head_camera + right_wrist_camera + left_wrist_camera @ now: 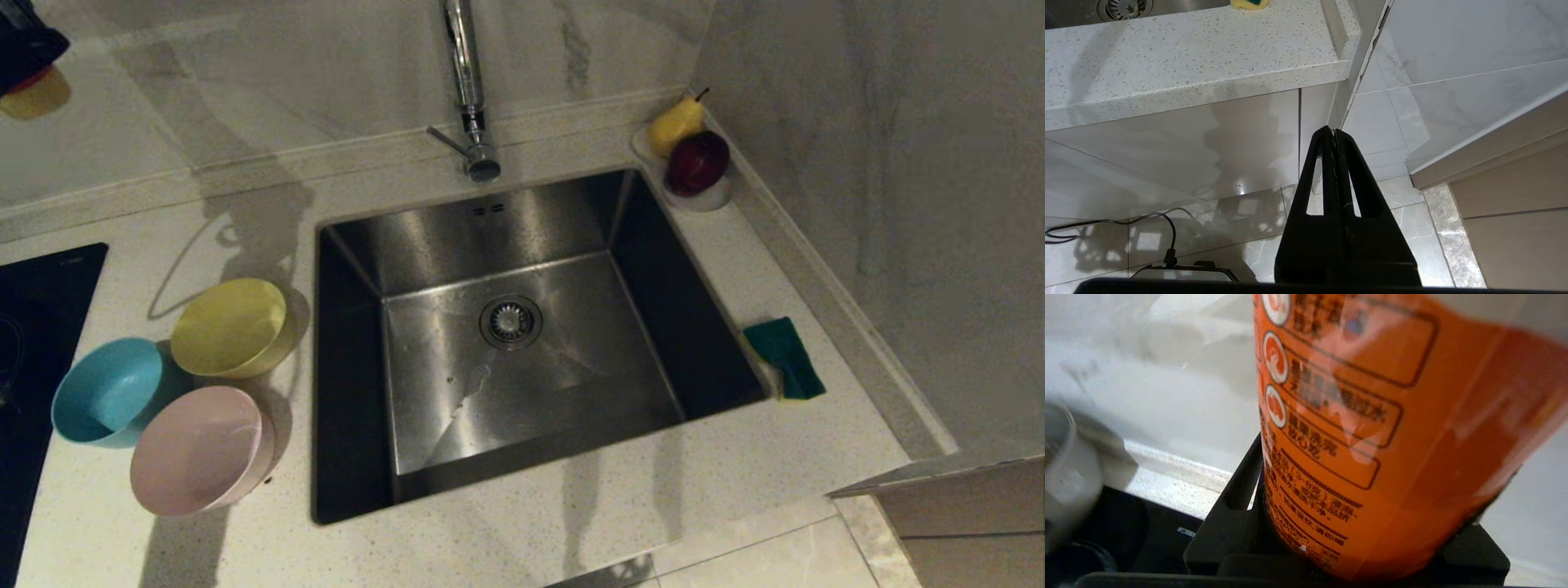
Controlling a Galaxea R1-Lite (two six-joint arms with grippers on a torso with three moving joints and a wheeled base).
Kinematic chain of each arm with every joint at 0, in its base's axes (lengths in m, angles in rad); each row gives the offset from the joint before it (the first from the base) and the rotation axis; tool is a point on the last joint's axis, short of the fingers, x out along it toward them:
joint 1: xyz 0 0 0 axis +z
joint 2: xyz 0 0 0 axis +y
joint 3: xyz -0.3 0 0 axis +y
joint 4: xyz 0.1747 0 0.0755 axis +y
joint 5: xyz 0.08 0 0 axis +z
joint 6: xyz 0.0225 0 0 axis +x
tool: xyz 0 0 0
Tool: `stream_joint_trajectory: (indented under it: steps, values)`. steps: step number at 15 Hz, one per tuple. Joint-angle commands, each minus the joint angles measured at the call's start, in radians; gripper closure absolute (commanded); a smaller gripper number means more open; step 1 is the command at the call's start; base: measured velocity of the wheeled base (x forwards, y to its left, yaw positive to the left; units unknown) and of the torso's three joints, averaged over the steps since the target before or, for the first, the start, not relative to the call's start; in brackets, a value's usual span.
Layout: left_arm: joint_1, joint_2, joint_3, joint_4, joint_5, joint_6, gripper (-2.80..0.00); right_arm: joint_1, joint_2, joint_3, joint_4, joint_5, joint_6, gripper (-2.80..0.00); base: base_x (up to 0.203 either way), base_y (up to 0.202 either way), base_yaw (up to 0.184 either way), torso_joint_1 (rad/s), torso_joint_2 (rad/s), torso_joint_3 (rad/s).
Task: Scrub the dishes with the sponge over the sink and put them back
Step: Squeeze it onto the sponge
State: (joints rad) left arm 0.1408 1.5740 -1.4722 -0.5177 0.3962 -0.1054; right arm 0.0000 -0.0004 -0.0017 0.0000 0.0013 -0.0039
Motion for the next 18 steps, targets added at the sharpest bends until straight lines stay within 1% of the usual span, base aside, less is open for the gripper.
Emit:
stream_joint_trajectory:
  steps: [1, 3, 4, 5, 7, 9, 10, 11, 12, 14, 15, 16, 18]
  values:
    - [-0.053, -0.177, 0.021, 0.106, -0.028, 0.035, 0.00, 0.000, 0.000, 0.000, 0.000, 0.000, -0.001, 0.00, 0.000, 0.000, 0.000, 0.000, 0.00, 0.000]
    - [-0.084, -0.271, 0.085, 0.205, -0.100, 0.080, 0.00, 0.000, 0.000, 0.000, 0.000, 0.000, -0.001, 0.00, 0.000, 0.000, 0.000, 0.000, 0.00, 0.000]
    - [-0.096, -0.306, 0.110, 0.252, -0.145, 0.109, 0.00, 0.000, 0.000, 0.000, 0.000, 0.000, -0.001, 0.00, 0.000, 0.000, 0.000, 0.000, 0.00, 0.000]
    - [-0.121, -0.324, 0.124, 0.283, -0.174, 0.133, 0.00, 0.000, 0.000, 0.000, 0.000, 0.000, -0.001, 0.00, 0.000, 0.000, 0.000, 0.000, 0.00, 0.000]
    - [-0.176, -0.328, 0.127, 0.288, -0.181, 0.140, 0.00, 0.000, 0.000, 0.000, 0.000, 0.000, -0.001, 0.00, 0.000, 0.000, 0.000, 0.000, 0.00, 0.000]
    - [-0.283, -0.346, 0.140, 0.291, -0.201, 0.142, 0.00, 0.000, 0.000, 0.000, 0.000, 0.000, -0.001, 0.00, 0.000, 0.000, 0.000, 0.000, 0.00, 0.000]
    - [-0.334, -0.354, 0.152, 0.292, -0.205, 0.155, 0.00, 0.000, 0.000, 0.000, 0.000, 0.000, -0.001, 0.00, 0.000, 0.000, 0.000, 0.000, 0.00, 0.000]
    - [-0.387, -0.362, 0.167, 0.293, -0.204, 0.188, 0.00, 0.000, 0.000, 0.000, 0.000, 0.000, -0.001, 0.00, 0.000, 0.000, 0.000, 0.000, 0.00, 0.000]
    - [-0.437, -0.371, 0.184, 0.292, -0.202, 0.239, 0.00, 0.000, -0.001, 0.000, 0.000, 0.000, -0.001, 0.00, 0.000, 0.000, 0.000, 0.000, 0.00, 0.000]
    - [-0.510, -0.400, 0.267, 0.292, -0.197, 0.326, 0.00, 0.000, 0.000, 0.000, -0.001, 0.000, -0.001, 0.00, 0.000, 0.000, 0.000, 0.000, 0.00, 0.000]
    - [-0.537, -0.415, 0.312, 0.291, -0.198, 0.396, 0.00, 0.000, 0.000, 0.000, 0.000, 0.000, -0.001, 0.00, 0.000, 0.000, 0.000, 0.000, 0.00, 0.000]
    - [-0.559, -0.422, 0.331, 0.290, -0.202, 0.457, 0.00, 0.000, 0.000, 0.000, 0.000, 0.000, -0.001, 0.00, 0.000, 0.000, 0.000, 0.000, 0.00, 0.000]
    - [-0.607, -0.415, 0.324, 0.290, -0.205, 0.515, 0.00, 0.000, 0.000, 0.000, 0.000, 0.000, -0.001, 0.00, 0.000, 0.000, 0.000, 0.000, 0.00, 0.000]
